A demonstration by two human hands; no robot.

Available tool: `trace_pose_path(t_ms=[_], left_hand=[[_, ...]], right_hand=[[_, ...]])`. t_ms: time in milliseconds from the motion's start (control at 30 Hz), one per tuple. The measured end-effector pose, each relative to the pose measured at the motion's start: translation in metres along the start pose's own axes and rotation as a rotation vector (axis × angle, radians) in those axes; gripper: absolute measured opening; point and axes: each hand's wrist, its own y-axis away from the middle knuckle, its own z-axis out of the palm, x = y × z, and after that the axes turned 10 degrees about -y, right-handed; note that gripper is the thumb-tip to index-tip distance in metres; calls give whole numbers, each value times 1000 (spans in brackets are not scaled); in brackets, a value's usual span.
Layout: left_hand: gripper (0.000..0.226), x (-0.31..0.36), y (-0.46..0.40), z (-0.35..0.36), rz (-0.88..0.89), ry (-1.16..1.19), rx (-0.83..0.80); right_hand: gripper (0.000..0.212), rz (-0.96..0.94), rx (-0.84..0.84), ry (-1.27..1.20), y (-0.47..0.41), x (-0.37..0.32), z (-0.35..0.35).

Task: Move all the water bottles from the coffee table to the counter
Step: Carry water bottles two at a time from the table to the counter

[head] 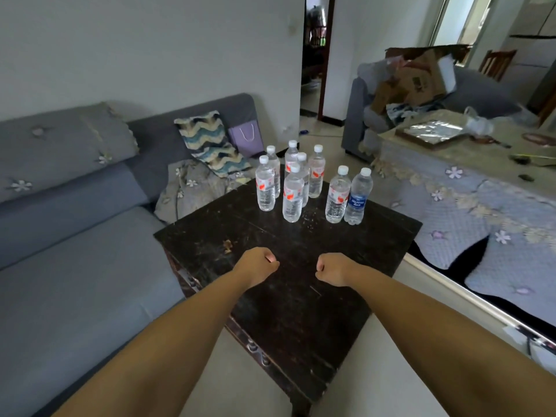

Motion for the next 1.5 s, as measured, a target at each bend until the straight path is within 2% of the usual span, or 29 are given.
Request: trace_pose_path(t_ms=[167, 300, 433, 600, 733, 800, 900, 967, 1033, 1200, 1367, 1500], left_hand=[[24, 10, -69, 13, -3, 16, -93], [21, 32, -141, 26, 61, -7, -211], [19, 62, -210, 31, 158, -36, -322], [57, 105, -301, 39, 231, -68, -382], [104, 127, -352, 68, 236, 102, -431], [122, 130, -369, 89, 221, 196, -369], [105, 142, -383, 110, 179, 332, -285], [92, 148, -389, 117, 173, 394, -236], [85, 149, -398, 124, 148, 397, -231], [75, 151, -414, 119, 149, 381, -294], [72, 145, -415, 103, 171, 368, -386], [57, 141, -396, 92, 197, 358, -476]], right_hand=[[29, 61, -41, -42, -53, 20, -12], [9, 150, -33, -74, -101, 50, -29], [31, 312, 28, -194, -141, 76, -58], [30, 444, 210, -330, -196, 104, -103], [36, 556, 431, -530, -243, 129, -121], [51, 574, 533, -662, -256, 137, -120], [74, 424, 679, -903, -278, 150, -114], [76, 336, 703, -926, -289, 157, -111], [72, 326, 684, -949, -304, 161, -108], [78, 410, 790, -1084, -313, 157, -102], [57, 463, 797, -1095, -293, 148, -93], [59, 543, 772, -1059, -258, 139, -76]])
